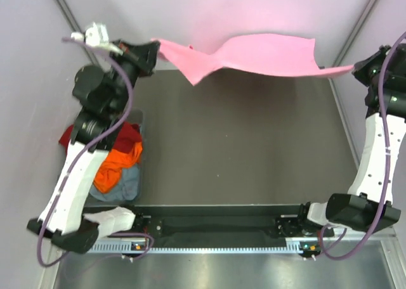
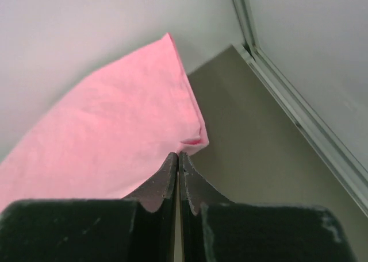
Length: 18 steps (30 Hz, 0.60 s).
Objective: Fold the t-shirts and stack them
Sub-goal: Flatten the tshirt out
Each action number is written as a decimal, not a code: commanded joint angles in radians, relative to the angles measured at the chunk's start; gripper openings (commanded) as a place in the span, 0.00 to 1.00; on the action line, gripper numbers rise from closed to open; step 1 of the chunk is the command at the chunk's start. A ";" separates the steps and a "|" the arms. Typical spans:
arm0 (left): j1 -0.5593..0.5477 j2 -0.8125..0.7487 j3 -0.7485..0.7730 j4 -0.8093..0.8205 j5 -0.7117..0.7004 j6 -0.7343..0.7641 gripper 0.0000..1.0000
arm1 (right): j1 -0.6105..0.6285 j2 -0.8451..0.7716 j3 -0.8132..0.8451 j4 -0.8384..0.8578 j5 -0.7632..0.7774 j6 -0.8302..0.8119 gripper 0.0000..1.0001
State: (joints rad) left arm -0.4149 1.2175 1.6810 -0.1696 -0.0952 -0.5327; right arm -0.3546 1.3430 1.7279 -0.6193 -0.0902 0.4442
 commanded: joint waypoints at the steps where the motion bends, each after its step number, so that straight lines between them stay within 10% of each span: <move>1: -0.044 -0.146 -0.237 0.059 -0.041 -0.015 0.00 | -0.009 -0.062 -0.170 0.003 0.066 -0.055 0.00; 10: -0.116 -0.460 -0.919 -0.005 0.040 -0.246 0.00 | -0.015 -0.295 -0.593 -0.071 0.294 -0.023 0.00; 18: -0.173 -0.621 -1.188 -0.093 -0.009 -0.322 0.00 | -0.067 -0.344 -0.887 0.018 0.314 0.102 0.00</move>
State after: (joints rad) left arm -0.5838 0.6544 0.5083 -0.3012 -0.0761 -0.8135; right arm -0.3973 1.0168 0.8661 -0.6796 0.1719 0.4835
